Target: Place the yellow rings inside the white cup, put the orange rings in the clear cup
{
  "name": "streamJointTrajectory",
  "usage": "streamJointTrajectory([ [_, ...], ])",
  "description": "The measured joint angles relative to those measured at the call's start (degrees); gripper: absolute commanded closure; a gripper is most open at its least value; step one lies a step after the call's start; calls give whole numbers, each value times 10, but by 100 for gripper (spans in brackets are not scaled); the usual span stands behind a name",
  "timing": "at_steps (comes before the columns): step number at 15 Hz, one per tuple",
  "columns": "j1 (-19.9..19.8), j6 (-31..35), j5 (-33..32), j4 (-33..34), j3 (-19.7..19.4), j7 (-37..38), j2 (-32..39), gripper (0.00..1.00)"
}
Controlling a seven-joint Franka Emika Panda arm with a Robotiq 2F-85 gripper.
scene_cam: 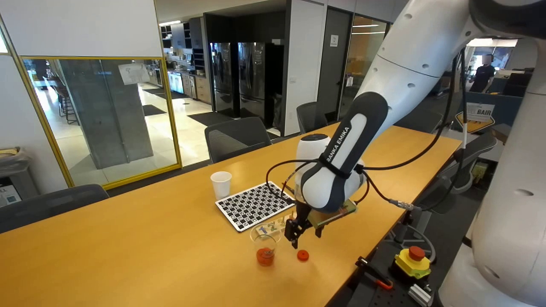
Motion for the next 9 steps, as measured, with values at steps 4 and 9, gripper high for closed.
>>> streamJointTrajectory([
  [4, 7, 66, 80, 0, 6, -50, 52, 0],
  [9, 0, 104, 150, 1, 33, -103, 89, 0],
])
